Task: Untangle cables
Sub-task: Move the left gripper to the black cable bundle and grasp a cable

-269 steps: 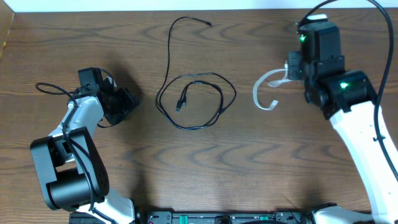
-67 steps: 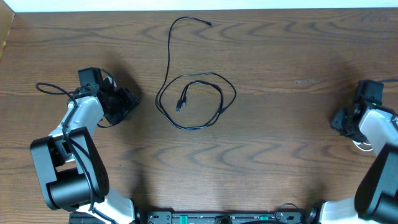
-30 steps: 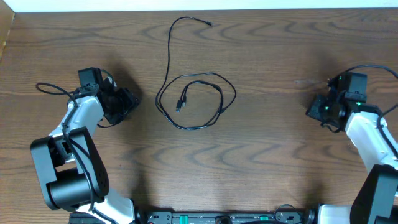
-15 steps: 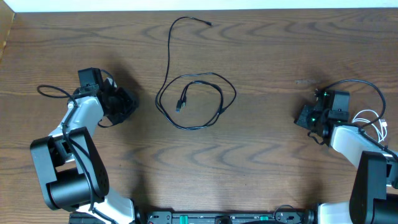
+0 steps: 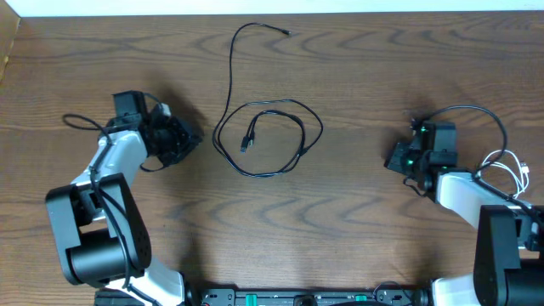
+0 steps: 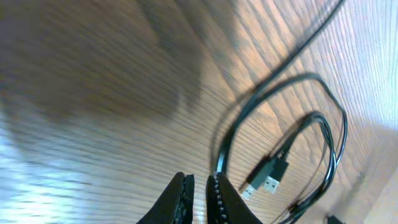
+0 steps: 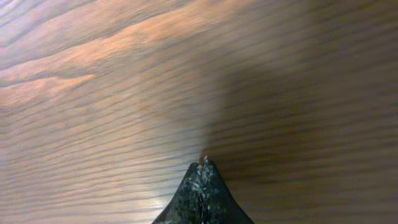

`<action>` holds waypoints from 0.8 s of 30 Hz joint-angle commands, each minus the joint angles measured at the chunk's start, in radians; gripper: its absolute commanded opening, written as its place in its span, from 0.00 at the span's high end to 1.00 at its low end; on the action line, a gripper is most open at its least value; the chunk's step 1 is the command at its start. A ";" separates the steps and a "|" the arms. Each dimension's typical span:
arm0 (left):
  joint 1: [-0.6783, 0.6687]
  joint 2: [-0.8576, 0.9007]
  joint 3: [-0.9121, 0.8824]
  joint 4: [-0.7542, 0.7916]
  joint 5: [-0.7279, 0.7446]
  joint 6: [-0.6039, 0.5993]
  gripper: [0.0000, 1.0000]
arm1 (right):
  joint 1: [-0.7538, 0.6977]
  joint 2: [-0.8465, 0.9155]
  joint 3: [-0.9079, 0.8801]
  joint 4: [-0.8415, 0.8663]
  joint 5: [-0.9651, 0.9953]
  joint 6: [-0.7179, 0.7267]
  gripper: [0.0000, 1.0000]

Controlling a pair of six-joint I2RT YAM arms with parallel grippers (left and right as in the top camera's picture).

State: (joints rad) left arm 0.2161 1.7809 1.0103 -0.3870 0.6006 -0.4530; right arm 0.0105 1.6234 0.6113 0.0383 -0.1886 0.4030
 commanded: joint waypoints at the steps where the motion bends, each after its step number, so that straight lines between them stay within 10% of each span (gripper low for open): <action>1: -0.047 -0.017 0.014 0.008 0.016 -0.005 0.83 | 0.061 0.015 -0.015 0.013 -0.005 0.062 0.99; 16: -0.193 -0.017 0.014 0.031 -0.072 -0.005 0.51 | 0.273 0.015 -0.015 0.052 0.077 0.135 0.98; 24: -0.195 -0.017 0.014 0.031 -0.201 -0.005 0.49 | 0.274 0.015 -0.015 0.052 0.078 0.135 0.97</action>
State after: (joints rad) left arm 0.0204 1.7809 1.0103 -0.3569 0.4816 -0.4644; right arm 0.2802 1.6279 0.6048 0.0883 -0.1307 0.5236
